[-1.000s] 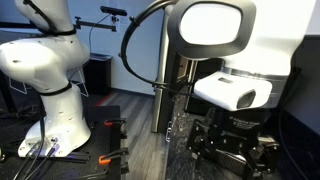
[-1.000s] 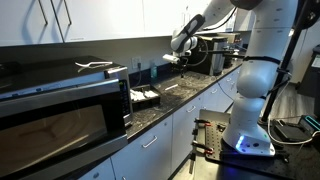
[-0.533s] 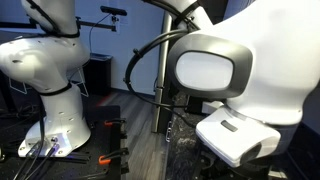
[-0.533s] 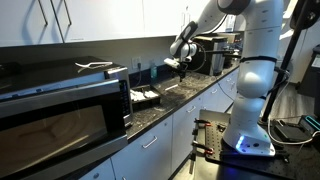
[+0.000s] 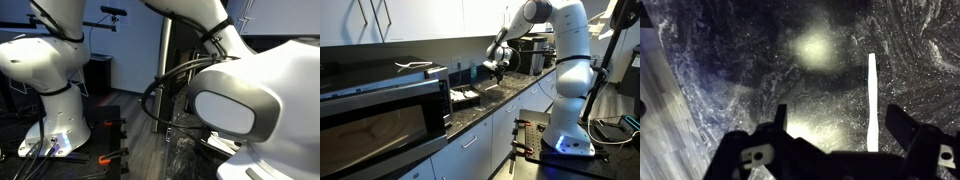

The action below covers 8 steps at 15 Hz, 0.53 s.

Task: Pick up the plastic knife from the base top and put it in the utensil holder

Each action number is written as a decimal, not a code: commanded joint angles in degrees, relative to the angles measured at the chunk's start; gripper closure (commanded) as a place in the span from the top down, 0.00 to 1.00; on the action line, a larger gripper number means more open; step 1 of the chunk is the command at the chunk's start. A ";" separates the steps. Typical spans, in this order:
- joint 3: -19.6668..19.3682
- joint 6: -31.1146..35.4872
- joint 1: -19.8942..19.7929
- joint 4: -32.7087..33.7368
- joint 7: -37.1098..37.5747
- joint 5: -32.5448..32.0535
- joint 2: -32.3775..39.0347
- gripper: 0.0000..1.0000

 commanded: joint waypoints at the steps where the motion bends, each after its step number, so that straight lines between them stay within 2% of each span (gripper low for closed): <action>1: 0.04 -2.46 -1.42 6.87 -2.59 3.57 5.48 1.00; 8: 0.27 -6.69 -2.43 16.09 -1.86 3.48 13.34 1.00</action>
